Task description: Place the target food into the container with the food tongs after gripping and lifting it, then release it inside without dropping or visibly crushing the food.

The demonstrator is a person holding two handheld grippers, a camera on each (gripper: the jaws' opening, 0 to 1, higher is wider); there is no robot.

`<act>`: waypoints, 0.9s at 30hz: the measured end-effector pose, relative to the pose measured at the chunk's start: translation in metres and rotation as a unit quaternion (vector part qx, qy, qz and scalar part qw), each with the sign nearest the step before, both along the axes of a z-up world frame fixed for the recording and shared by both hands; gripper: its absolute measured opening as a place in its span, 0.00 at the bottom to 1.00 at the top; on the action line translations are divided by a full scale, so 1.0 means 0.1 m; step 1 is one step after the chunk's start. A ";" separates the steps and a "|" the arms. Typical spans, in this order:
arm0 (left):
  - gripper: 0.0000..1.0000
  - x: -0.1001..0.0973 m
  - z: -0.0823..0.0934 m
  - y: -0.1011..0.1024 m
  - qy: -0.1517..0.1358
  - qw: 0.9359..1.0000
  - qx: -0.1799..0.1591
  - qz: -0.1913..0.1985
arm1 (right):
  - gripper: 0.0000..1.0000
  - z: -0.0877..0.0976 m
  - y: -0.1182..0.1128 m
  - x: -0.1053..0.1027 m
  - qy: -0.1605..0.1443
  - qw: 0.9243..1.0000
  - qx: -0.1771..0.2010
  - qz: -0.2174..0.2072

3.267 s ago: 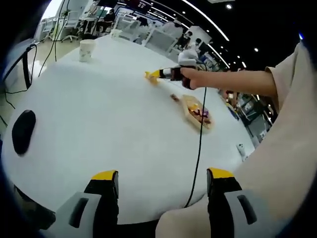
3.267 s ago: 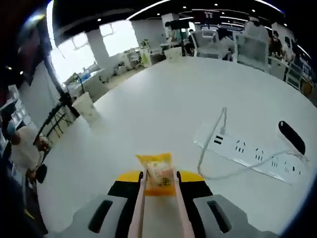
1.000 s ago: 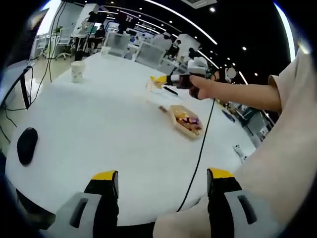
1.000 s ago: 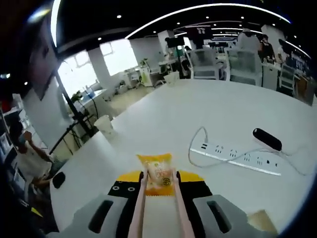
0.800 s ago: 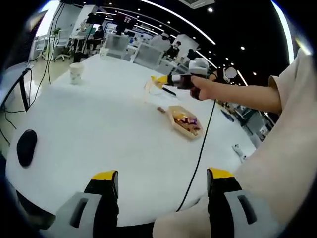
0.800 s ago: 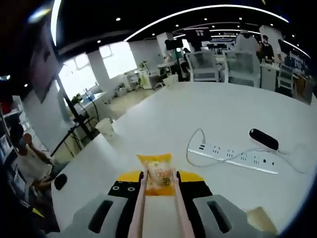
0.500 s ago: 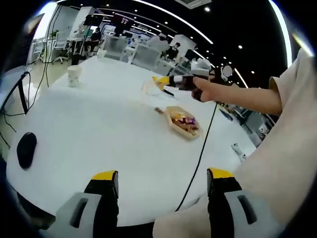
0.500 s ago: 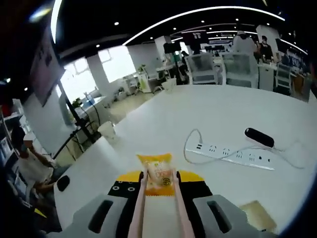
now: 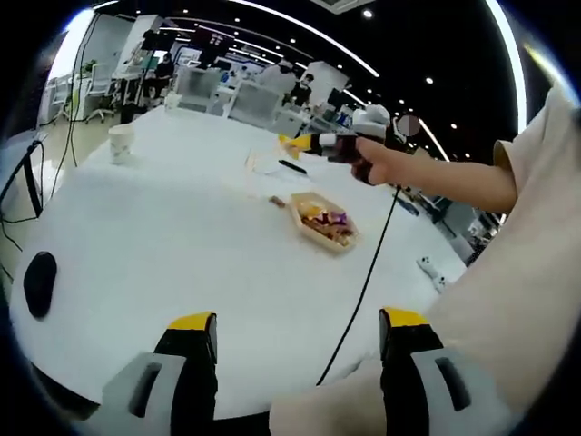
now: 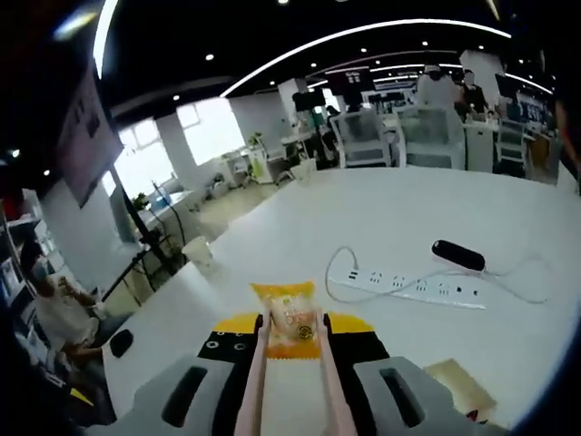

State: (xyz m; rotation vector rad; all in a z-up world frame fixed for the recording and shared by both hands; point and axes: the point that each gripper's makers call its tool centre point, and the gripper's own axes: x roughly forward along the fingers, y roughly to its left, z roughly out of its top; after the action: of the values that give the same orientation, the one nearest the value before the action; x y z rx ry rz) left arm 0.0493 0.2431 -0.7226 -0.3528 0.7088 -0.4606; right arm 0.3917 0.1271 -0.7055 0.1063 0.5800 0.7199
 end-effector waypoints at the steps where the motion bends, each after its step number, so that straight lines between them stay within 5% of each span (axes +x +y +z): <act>1: 0.72 0.00 0.01 0.00 -0.001 1.000 0.000 -0.001 | 0.26 0.02 -0.02 -0.01 -0.001 1.000 0.002 -0.002; 27: 0.72 -0.09 0.04 -0.03 -0.012 1.000 -0.002 -0.015 | 0.26 0.30 -0.30 -0.32 -0.025 0.999 0.021 -0.032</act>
State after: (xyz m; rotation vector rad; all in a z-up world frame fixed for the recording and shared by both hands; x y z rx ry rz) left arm 0.0402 0.2398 -0.7188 -0.3409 0.6904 -0.4936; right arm 0.3596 0.0967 -0.6757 0.1456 0.5115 0.6708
